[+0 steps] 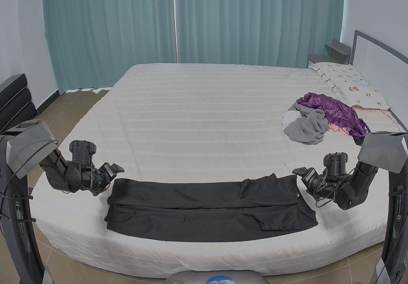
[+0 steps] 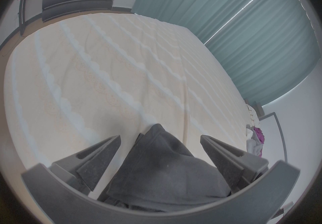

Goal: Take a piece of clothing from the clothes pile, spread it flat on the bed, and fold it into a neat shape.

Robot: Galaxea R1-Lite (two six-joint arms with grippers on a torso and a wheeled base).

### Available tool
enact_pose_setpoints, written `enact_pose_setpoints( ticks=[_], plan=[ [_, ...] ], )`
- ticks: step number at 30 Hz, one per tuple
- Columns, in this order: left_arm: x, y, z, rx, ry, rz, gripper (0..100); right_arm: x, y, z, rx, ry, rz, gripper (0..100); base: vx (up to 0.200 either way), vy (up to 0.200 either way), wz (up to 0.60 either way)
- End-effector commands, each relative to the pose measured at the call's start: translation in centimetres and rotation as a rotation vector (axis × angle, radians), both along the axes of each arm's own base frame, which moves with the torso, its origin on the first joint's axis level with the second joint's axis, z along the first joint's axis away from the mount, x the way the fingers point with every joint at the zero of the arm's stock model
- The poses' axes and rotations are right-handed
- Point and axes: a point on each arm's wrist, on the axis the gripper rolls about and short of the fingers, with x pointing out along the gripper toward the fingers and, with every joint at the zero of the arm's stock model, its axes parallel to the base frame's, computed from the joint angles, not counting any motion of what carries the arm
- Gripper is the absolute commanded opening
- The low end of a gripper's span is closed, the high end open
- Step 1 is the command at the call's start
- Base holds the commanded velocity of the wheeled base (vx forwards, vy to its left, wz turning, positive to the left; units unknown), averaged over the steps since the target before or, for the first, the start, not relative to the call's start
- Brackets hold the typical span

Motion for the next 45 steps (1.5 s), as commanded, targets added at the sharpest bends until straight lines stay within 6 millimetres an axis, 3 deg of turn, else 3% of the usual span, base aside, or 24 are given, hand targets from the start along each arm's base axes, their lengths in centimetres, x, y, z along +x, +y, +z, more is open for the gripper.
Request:
enact_pose_setpoints(
  ticks=[1, 7, 11, 23, 36, 45],
  plan=[
    [-2.2, 1.5, 2.1, -0.021, -0.019, -0.050, 100, -3.0, -0.3, 1.9, 0.006, -0.014, 0.002, 100, 0.000, 0.000, 0.00],
    [-4.3, 1.5, 1.1, 0.008, 0.024, -0.178, 100, -6.0, -0.7, 1.5, 0.027, -0.008, 0.015, 100, 0.000, 0.000, 0.00],
    [-5.0, 1.4, 0.3, 0.052, 0.049, -0.234, 100, -6.6, -1.1, 1.1, 0.053, -0.007, 0.037, 100, 0.000, 0.000, 0.00],
    [-4.7, 0.6, -0.8, 0.101, 0.035, -0.316, 100, -7.1, -0.7, -0.1, 0.070, 0.006, 0.073, 100, 0.000, 0.000, 0.00],
    [-3.9, -1.0, -2.9, 0.173, 0.023, -0.416, 100, -7.2, -0.7, -0.1, 0.071, 0.003, 0.078, 100, 0.000, 0.000, 0.00],
    [-3.5, -1.2, -3.8, 0.241, -0.001, -0.400, 100, -7.2, -0.7, -0.2, 0.068, 0.006, 0.078, 100, 0.000, 0.000, 0.00]
  ],
)
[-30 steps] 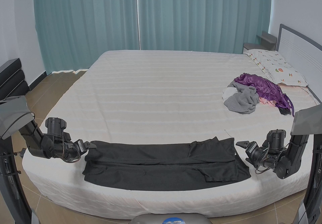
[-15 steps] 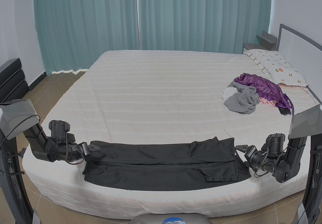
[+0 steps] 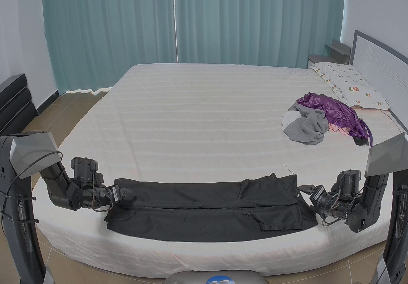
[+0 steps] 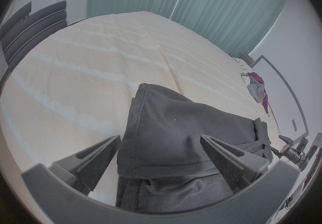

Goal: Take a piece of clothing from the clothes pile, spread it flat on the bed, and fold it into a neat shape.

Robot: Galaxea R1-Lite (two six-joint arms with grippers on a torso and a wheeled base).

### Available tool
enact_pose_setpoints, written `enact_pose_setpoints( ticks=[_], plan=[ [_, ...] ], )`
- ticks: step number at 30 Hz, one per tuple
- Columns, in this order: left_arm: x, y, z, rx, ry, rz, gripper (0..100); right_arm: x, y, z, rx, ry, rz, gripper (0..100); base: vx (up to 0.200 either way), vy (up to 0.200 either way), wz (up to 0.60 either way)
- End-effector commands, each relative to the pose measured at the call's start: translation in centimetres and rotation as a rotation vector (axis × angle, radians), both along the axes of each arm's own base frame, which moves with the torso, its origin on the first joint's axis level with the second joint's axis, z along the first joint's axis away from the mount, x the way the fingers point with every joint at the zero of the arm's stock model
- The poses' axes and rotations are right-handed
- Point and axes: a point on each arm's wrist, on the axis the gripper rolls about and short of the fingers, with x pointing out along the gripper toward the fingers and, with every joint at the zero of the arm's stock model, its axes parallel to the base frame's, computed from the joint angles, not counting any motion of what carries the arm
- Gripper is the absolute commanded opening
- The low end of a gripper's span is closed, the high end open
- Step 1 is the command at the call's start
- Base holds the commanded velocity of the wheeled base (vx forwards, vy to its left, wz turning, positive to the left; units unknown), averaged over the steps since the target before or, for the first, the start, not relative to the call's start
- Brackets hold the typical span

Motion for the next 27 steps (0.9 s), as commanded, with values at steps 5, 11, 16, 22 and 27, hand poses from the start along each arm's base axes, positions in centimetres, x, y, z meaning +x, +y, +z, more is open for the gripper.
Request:
enact_pose_setpoints(
  ticks=[5, 11, 16, 22, 27],
  plan=[
    [-0.1, -0.3, -1.2, 0.017, 0.002, 0.006, 100, 0.0, 0.0, -0.2, -0.002, 0.005, 0.002, 100, 0.000, 0.000, 0.00],
    [0.0, -0.6, -1.4, 0.018, 0.003, -0.001, 100, 0.0, 0.0, -0.2, -0.002, 0.005, 0.002, 100, 0.000, 0.000, 0.00],
    [0.2, -0.6, -1.5, 0.024, 0.002, 0.002, 100, 0.0, 0.0, -0.2, -0.003, 0.004, 0.003, 100, 0.000, 0.000, 0.00],
    [0.1, -0.5, -1.6, 0.052, 0.004, 0.000, 100, 0.0, 0.0, -0.2, -0.003, 0.004, 0.003, 100, 0.000, 0.000, 0.00],
    [0.0, -0.5, -2.0, 0.073, 0.001, -0.011, 100, 0.0, 0.0, -0.2, -0.003, 0.004, 0.003, 100, 0.000, 0.000, 0.00]
  ],
)
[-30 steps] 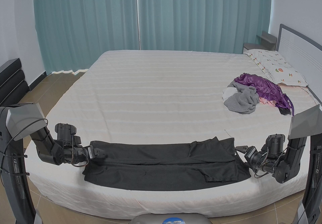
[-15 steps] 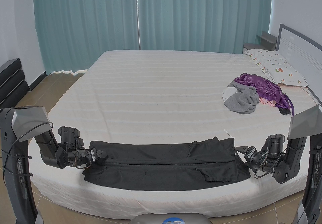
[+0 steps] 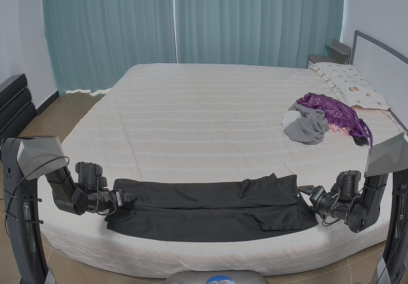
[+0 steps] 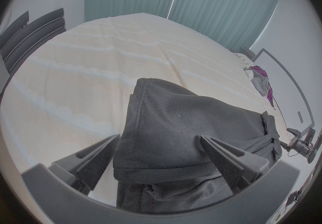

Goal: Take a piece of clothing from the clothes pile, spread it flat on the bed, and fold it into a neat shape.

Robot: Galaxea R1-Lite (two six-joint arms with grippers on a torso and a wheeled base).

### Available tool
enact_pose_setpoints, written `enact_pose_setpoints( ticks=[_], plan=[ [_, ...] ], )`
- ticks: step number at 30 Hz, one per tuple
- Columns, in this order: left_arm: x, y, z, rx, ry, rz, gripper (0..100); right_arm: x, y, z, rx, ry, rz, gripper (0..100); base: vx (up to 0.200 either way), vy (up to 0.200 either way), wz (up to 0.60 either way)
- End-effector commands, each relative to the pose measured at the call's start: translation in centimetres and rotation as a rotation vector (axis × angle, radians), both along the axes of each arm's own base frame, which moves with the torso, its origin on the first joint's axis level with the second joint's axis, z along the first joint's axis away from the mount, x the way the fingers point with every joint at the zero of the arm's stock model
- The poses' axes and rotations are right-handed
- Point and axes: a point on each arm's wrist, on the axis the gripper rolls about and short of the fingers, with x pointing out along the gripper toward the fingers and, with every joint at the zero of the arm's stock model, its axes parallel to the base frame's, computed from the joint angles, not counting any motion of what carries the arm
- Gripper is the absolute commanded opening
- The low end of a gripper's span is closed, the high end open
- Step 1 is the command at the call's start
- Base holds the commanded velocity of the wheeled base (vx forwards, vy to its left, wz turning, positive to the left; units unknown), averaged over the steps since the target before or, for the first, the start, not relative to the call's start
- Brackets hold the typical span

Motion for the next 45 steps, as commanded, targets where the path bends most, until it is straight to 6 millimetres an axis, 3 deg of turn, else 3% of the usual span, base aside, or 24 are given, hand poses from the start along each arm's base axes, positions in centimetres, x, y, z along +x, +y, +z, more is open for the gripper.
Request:
enact_pose_setpoints(
  ticks=[1, 9, 10, 25, 34, 45],
  plan=[
    [-0.1, 0.0, -0.4, 0.002, 0.006, 0.001, 100, 0.0, 0.0, 0.0, 0.000, 0.001, 0.000, 100, 0.000, 0.000, 0.00],
    [-0.1, -0.1, -0.4, -0.001, 0.001, 0.003, 100, 0.0, 0.0, 0.0, 0.000, 0.001, 0.000, 100, 0.000, 0.000, 0.00],
    [-0.1, -0.2, -0.4, -0.003, 0.002, 0.002, 0, 0.0, 0.0, 0.0, 0.000, 0.001, 0.000, 100, 0.000, 0.000, 0.00],
    [-0.3, -0.2, -0.2, -0.007, 0.004, 0.007, 0, 0.0, 0.0, 0.0, 0.000, 0.001, 0.000, 100, 0.000, 0.000, 0.00],
    [-0.3, -0.2, 1.6, -0.051, -0.030, 0.058, 0, 0.0, 0.0, 0.0, 0.002, 0.000, 0.003, 100, 0.000, 0.000, 0.00],
    [-0.5, -0.2, 1.7, -0.061, -0.028, 0.069, 0, 0.0, 0.0, 0.0, 0.002, 0.000, 0.003, 100, 0.000, 0.000, 0.00]
  ],
)
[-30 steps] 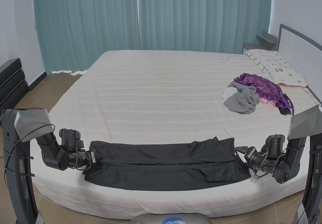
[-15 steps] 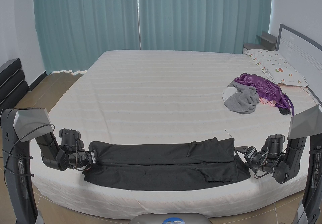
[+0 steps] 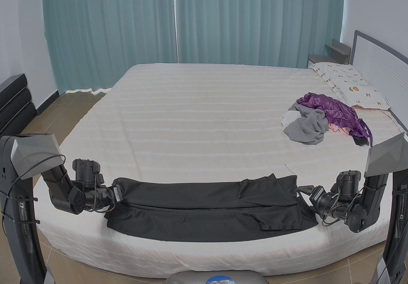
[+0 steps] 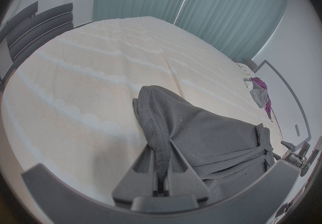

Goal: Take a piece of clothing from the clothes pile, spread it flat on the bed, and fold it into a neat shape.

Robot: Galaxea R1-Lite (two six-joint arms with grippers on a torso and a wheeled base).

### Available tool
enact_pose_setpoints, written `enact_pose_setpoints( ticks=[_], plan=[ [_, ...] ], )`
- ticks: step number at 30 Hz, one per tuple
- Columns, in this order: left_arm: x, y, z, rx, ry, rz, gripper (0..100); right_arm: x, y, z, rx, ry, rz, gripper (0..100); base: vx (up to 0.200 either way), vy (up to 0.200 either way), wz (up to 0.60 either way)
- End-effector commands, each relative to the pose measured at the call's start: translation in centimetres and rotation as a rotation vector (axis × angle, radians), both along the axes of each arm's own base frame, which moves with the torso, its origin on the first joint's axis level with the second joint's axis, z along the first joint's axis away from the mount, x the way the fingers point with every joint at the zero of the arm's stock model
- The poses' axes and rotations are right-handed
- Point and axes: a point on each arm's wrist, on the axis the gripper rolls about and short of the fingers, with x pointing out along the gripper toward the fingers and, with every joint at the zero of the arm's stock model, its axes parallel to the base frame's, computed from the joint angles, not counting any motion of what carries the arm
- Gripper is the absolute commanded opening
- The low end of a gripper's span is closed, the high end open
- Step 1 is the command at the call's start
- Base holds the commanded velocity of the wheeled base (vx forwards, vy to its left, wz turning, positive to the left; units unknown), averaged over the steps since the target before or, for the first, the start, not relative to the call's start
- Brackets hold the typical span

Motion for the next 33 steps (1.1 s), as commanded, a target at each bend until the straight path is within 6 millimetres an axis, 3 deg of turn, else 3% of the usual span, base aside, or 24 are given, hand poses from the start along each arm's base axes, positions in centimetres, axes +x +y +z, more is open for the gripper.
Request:
enact_pose_setpoints(
  ticks=[1, 5, 26, 33],
  plan=[
    [0.0, 0.0, 0.2, -0.001, -0.005, 0.001, 0, 0.0, 0.0, 0.0, 0.000, 0.000, 0.000, 100, 0.000, 0.000, 0.00],
    [0.0, 0.0, 0.1, -0.001, -0.005, 0.001, 0, 0.0, 0.0, 0.0, 0.000, 0.000, 0.000, 100, -0.150, 0.000, 0.00],
    [1.5, -1.0, 1.0, -0.078, -0.061, 0.045, 0, 0.0, 0.0, 0.0, 0.000, -0.002, 0.000, 100, 0.000, 0.000, 0.00],
    [1.5, -1.7, 1.5, -0.086, -0.069, 0.033, 0, 0.0, 0.0, 0.0, 0.000, -0.002, 0.000, 100, 0.000, -0.200, 0.00]
  ],
)
